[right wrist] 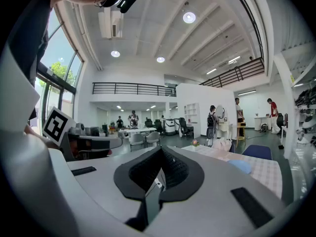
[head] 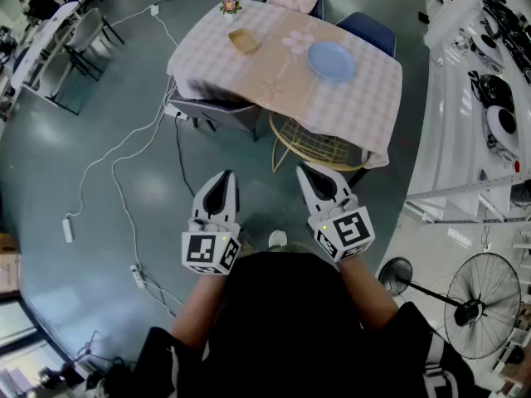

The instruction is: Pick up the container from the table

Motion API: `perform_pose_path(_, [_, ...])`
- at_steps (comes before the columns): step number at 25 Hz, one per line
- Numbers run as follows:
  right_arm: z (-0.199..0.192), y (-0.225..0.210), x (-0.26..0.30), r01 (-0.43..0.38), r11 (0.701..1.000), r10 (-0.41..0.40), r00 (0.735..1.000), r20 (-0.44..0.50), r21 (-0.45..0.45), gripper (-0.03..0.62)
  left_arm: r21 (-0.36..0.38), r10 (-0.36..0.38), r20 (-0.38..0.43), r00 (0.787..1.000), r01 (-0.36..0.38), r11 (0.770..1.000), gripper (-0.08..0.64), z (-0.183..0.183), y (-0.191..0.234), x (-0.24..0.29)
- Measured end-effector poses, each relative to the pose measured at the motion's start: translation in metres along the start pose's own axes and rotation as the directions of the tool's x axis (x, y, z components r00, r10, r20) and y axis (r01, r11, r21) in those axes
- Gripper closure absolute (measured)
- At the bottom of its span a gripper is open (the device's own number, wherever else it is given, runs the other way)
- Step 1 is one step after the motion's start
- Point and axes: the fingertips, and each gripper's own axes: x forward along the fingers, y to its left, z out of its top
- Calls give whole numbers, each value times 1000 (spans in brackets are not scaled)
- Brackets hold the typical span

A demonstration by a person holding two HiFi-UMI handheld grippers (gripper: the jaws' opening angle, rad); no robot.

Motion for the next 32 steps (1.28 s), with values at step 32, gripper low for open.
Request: perform_pose_path(32, [-67, 7, 55, -110, 981, 136, 978, -160, 160, 433, -75, 21, -70, 997, -26, 997, 396, -31, 46, 3])
